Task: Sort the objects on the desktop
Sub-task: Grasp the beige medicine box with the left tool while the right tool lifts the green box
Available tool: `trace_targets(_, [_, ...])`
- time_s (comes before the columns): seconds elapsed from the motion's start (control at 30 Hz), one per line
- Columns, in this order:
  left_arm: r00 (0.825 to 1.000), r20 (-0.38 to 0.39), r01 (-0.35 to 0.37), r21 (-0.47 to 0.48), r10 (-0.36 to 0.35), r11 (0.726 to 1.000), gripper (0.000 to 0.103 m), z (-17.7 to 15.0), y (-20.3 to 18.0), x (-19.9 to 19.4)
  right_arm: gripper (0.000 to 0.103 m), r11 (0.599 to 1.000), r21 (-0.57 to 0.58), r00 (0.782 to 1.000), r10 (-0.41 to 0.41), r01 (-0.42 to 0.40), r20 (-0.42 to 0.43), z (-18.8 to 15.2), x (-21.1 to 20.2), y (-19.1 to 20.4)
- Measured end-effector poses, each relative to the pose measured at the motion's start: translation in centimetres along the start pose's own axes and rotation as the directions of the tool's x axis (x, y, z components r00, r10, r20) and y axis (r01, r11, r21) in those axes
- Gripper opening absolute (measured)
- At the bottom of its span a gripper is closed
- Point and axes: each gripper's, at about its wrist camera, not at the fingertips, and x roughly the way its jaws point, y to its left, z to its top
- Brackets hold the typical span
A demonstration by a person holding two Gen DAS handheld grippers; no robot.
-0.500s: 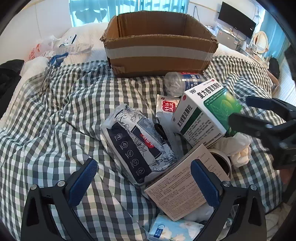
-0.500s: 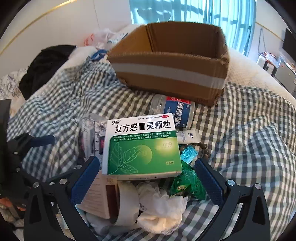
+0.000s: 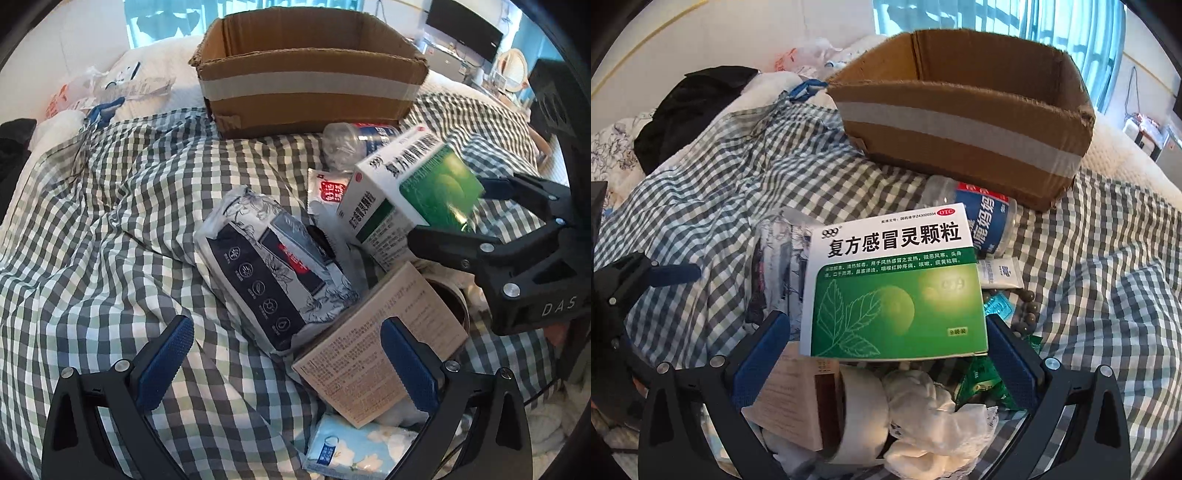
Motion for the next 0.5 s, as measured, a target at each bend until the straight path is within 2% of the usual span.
trace_targets(0.1, [1.0, 0.0, -0.006, 0.015, 0.006, 1.0, 0.103, -0.4, -0.1, -0.2, 0.103, 0.999, -0.008, 0.999, -0.043, 0.043, -0.011, 0.0, 0.7, 0.1])
trace_targets(0.13, [1.0, 0.0, -0.004, 0.016, 0.004, 1.0, 0.103, -0.5, 0.0, -0.3, 0.102, 0.999, 0.001, 0.999, -0.035, 0.035, -0.02, 0.0, 1.1, -0.2])
trace_targets(0.17, [1.0, 0.0, 0.0, 0.018, 0.0, 1.0, 0.103, -0.6, -0.1, -0.4, 0.096, 0.999, 0.018, 0.999, -0.03, 0.03, -0.029, 0.0, 1.6, -0.6])
trace_targets(0.27, [1.0, 0.007, 0.009, 0.033, -0.009, 0.999, 0.103, -1.0, -0.3, -0.6, 0.094, 0.997, 0.075, 0.999, -0.021, 0.023, -0.032, -0.2, 2.3, -1.7])
trace_targets(0.5, [0.997, 0.025, 0.065, 0.173, -0.07, 0.983, 0.103, -1.6, -2.9, -1.1, 0.093, 0.992, 0.123, 1.0, -0.019, 0.018, 0.013, -1.2, 0.3, -2.7])
